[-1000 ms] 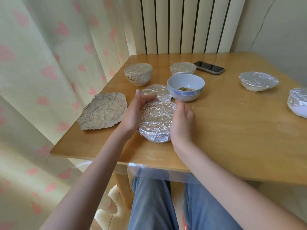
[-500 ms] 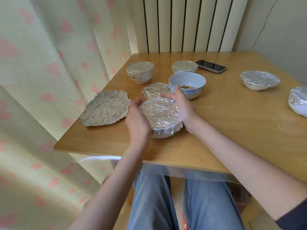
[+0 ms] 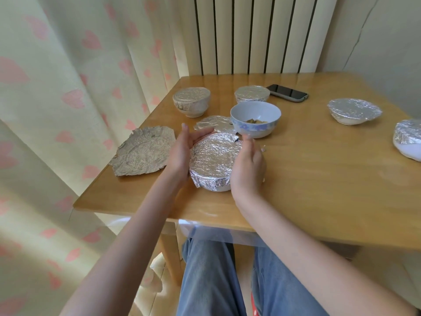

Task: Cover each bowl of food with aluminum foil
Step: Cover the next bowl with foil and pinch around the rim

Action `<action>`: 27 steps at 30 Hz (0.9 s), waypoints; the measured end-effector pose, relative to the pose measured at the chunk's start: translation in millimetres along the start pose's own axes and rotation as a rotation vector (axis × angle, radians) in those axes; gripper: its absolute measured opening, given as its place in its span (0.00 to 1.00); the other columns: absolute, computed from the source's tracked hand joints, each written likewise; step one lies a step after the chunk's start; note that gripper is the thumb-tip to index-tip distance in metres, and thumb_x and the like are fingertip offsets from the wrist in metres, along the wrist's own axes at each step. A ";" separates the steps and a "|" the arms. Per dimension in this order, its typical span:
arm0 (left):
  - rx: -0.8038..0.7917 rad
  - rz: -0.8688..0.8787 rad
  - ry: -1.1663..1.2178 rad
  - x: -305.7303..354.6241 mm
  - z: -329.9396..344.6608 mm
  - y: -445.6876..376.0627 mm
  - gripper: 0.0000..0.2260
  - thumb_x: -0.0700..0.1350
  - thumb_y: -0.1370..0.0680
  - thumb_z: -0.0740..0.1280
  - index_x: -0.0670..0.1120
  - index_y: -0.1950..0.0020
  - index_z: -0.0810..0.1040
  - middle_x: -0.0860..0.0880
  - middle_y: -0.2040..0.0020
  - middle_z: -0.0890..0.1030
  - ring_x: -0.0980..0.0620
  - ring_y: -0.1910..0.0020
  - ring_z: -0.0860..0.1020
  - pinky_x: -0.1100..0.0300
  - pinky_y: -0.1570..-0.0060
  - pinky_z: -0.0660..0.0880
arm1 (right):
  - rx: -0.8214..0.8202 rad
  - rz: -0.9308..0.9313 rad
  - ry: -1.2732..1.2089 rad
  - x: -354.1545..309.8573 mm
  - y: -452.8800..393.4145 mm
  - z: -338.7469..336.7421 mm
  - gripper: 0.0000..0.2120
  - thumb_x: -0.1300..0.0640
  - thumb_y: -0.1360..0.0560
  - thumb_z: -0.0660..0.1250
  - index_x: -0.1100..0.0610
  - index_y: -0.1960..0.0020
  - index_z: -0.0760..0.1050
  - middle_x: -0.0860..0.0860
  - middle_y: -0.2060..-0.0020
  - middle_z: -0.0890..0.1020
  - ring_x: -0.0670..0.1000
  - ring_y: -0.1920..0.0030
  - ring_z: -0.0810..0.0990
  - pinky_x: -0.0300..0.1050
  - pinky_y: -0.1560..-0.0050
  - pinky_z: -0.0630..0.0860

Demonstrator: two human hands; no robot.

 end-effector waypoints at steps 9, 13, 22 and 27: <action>0.275 -0.024 0.096 -13.0 1.5 17.6 0.27 0.58 0.17 0.46 0.46 0.41 0.81 0.42 0.45 0.83 0.43 0.44 0.80 0.44 0.38 0.74 | -0.401 -0.007 0.090 2.3 -39.7 15.0 0.27 0.40 0.19 0.46 0.54 0.31 0.71 0.47 0.33 0.74 0.45 0.32 0.68 0.39 0.40 0.61; 0.374 -0.029 -0.045 -15.5 -5.9 23.4 0.28 0.64 0.25 0.45 0.57 0.51 0.83 0.47 0.47 0.84 0.43 0.46 0.80 0.38 0.39 0.73 | -0.507 -0.017 0.183 2.3 -46.2 16.6 0.29 0.39 0.19 0.44 0.53 0.32 0.73 0.45 0.34 0.73 0.42 0.38 0.66 0.40 0.38 0.59; 0.149 0.120 -0.026 5.7 0.6 31.7 0.21 0.52 0.15 0.45 0.49 0.35 0.74 0.58 0.41 0.80 0.65 0.41 0.76 0.72 0.47 0.69 | -0.628 -0.177 0.245 -16.9 -54.8 24.4 0.31 0.37 0.20 0.45 0.56 0.30 0.69 0.50 0.34 0.74 0.47 0.32 0.70 0.47 0.29 0.62; 0.143 0.172 -0.148 4.3 6.4 28.4 0.27 0.56 0.15 0.45 0.44 0.36 0.78 0.48 0.40 0.81 0.53 0.41 0.79 0.50 0.34 0.71 | -0.651 -0.219 0.363 -13.1 -51.4 34.9 0.32 0.37 0.20 0.42 0.51 0.38 0.78 0.44 0.33 0.73 0.44 0.31 0.65 0.39 0.37 0.57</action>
Point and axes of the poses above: each hand's wrist, its own y-axis away from the middle knuckle, its own z-axis out of the palm, x = y × z, the point moved 7 cm from there along -y, towards the middle knuckle
